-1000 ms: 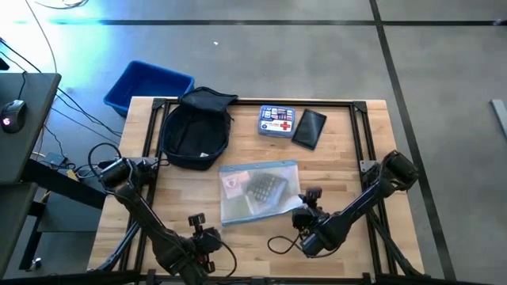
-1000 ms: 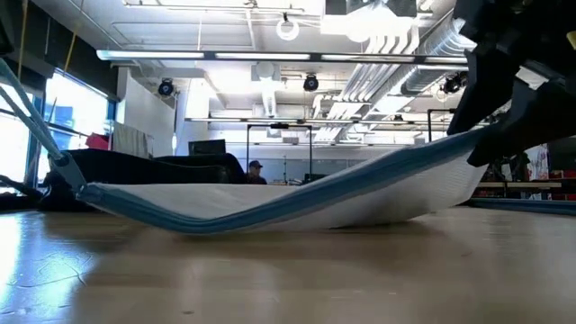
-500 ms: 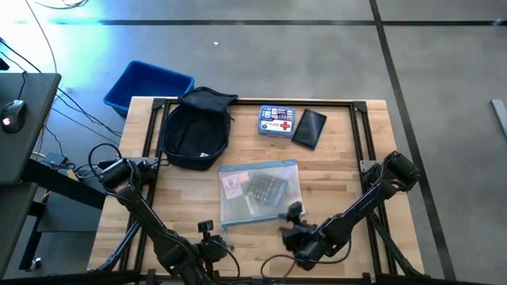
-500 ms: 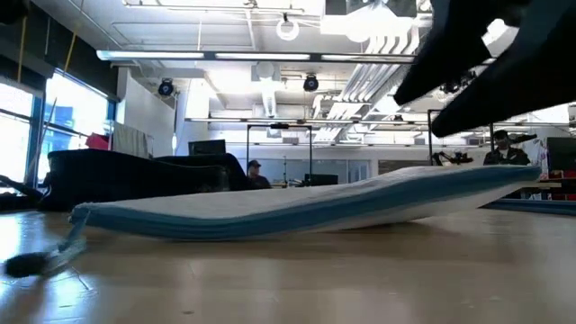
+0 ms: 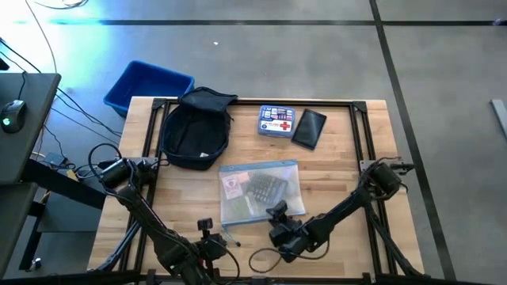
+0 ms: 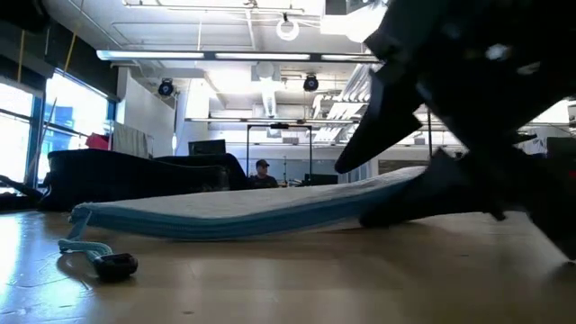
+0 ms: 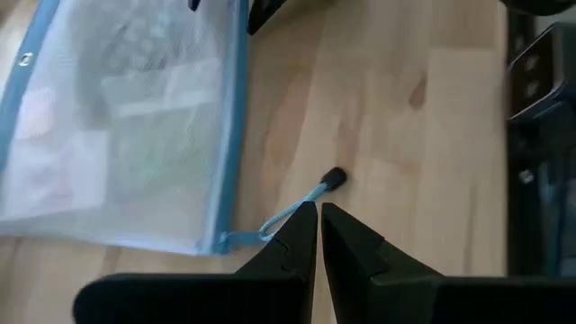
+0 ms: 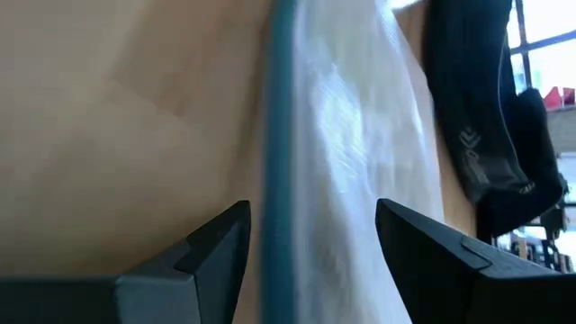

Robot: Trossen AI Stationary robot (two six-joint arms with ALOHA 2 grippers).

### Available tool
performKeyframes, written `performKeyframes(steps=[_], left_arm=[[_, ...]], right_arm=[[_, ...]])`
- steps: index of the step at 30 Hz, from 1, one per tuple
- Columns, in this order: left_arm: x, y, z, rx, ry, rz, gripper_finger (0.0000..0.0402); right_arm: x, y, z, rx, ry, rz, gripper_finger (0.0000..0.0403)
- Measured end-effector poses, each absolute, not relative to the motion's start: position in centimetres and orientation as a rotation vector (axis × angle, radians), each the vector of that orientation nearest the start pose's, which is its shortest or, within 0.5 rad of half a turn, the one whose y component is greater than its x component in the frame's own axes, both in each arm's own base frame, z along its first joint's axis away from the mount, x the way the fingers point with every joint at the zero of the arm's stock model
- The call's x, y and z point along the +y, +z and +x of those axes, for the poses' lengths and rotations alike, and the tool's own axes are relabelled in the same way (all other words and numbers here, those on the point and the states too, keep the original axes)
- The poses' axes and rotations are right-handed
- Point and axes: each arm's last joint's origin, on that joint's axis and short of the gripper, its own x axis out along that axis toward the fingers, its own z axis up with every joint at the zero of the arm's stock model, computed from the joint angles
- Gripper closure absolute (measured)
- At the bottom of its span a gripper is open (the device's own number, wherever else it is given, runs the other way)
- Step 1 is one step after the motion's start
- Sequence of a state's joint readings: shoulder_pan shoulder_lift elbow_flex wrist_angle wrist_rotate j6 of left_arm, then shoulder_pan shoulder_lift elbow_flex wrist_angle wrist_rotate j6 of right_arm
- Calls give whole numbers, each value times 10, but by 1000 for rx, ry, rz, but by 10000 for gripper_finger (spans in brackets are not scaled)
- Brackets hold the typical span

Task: Unpack backpack
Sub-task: Put the blue zipper bag in the black backpack

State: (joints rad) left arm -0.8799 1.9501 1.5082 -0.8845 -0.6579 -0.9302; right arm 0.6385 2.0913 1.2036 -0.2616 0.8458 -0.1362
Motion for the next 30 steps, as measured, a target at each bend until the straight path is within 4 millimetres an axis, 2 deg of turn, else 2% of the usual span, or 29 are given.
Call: performKeyframes(steps=[3, 6, 12, 13, 18, 23, 26, 28, 30], left_arm=[[-283, 216, 257, 941, 279, 110, 402], [-274, 227, 254, 978, 343, 173, 402], [-245, 240, 252, 1015, 554, 297, 401], [-241, 240, 253, 1022, 575, 311, 399], [-228, 233, 262, 1047, 592, 373, 373], [-222, 232, 270, 1028, 590, 392, 339], [-216, 234, 272, 1017, 606, 467, 324], [-206, 239, 272, 1027, 652, 467, 315], [-189, 253, 271, 1045, 703, 456, 306]], right_arm=[[200, 100, 333, 895, -147, -881, 185], [191, 101, 340, 910, -167, -868, 219], [186, 104, 343, 964, -203, -822, 375], [187, 105, 341, 978, -209, -823, 388], [197, 104, 329, 993, -224, -831, 401], [211, 103, 318, 1013, -171, -795, 402], [220, 103, 312, 1000, -147, -787, 403], [226, 103, 308, 993, -136, -770, 403], [230, 103, 305, 985, -133, -757, 403]])
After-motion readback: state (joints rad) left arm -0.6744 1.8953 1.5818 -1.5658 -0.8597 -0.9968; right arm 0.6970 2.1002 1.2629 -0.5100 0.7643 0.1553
